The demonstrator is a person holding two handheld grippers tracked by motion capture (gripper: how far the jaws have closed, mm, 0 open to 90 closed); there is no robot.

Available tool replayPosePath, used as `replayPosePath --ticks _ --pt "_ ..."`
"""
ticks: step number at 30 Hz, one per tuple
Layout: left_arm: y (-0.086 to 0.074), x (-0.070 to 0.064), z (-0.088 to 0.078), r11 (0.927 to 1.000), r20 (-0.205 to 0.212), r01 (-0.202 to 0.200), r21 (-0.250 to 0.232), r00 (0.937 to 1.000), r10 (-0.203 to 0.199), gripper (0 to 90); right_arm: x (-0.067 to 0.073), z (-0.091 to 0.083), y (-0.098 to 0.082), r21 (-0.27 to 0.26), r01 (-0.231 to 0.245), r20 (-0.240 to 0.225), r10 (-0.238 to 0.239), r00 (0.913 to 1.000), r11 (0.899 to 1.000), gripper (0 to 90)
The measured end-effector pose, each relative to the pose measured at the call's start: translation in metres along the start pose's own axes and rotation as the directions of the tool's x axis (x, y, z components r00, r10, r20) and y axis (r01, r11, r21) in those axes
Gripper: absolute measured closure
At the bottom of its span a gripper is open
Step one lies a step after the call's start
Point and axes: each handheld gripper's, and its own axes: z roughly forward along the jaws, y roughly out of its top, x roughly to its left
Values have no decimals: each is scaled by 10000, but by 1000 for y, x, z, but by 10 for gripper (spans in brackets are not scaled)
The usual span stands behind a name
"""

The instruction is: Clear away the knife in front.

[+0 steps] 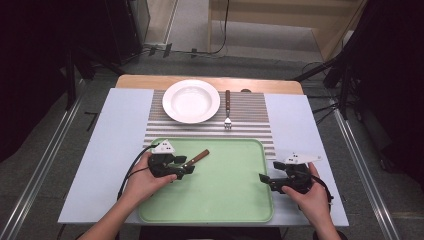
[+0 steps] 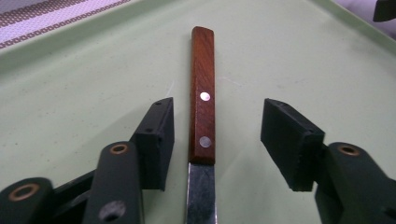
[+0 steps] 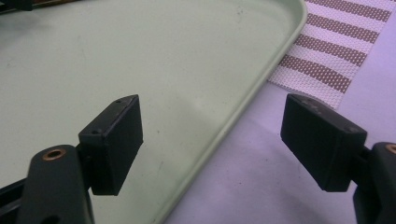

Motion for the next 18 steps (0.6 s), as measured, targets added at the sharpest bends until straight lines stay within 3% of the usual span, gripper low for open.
replayPosePath --ticks 2,3,13,16,18 --pt "0 0 0 9998 -36 -170 40 9998 170 386 0 0 0 5 -7 4 7 10000 10000 201" --pt "2 -1 -1 9983 -198 -530 253 9984 535 386 0 0 0 -2 -15 -2 15 10000 10000 201" --pt "21 -8 -10 9971 -167 -756 111 9970 758 386 0 0 0 17 -6 -4 6 10000 10000 203" --pt "26 -11 -8 9951 4 -986 74 9951 986 386 0 0 0 10 -17 -13 17 10000 10000 203" --pt "32 -15 -3 9905 130 -1366 138 9906 1364 386 0 0 0 -24 -18 -25 18 10000 10000 203"
